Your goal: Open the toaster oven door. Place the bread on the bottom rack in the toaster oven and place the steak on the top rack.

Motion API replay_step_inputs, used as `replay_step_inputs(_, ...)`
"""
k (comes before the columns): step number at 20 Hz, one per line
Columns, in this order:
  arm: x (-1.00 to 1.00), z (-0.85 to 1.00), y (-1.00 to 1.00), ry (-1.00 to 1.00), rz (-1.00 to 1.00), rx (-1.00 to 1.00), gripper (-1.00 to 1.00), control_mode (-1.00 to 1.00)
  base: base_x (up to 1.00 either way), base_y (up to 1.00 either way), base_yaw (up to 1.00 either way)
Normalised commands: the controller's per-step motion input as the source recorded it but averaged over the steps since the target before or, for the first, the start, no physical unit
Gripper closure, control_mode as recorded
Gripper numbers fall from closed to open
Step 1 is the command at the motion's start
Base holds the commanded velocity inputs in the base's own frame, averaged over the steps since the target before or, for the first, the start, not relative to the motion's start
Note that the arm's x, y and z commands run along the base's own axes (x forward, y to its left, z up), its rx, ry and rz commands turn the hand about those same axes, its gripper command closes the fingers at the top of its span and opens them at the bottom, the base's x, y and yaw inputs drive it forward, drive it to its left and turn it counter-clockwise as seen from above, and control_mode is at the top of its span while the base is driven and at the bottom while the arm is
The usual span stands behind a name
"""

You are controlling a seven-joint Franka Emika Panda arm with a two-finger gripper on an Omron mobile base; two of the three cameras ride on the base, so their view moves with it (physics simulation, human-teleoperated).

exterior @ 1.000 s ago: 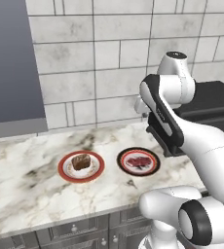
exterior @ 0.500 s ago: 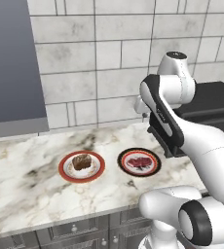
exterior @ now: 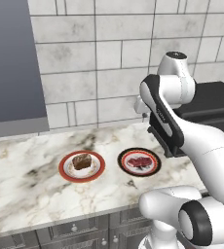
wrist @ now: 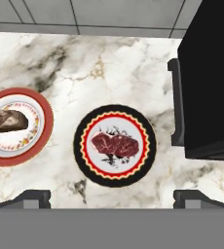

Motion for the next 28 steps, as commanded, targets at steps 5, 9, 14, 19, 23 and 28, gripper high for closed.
replay_step_inputs(5, 0.00, 0.00, 0.00, 0.00, 0.00, 0.00, -1.00, -1.00, 0.00, 0.00, 0.00)
replay_step_inputs(9, 0.00, 0.00, 0.00, 0.00, 0.00, 0.00, -1.00, -1.00, 0.00, 0.00, 0.00)
replay_step_inputs(14, -0.05, -0.04, -0.10, -0.02, -0.02, 0.06, -1.00, -1.00, 0.00, 0.00, 0.00)
replay_step_inputs(19, 0.00, -0.11, -0.44, 0.01, -0.05, 0.30, -1.00, -1.00, 0.00, 0.00, 0.00)
replay_step_inputs(23, 0.00, -0.06, -0.47, -0.05, -0.19, 0.39, -1.00, -1.00, 0.00, 0.00, 0.00)
replay_step_inputs(28, 0.06, -0.01, -0.51, -0.03, -0.24, 0.37, -1.00, -1.00, 0.00, 0.00, 0.00)
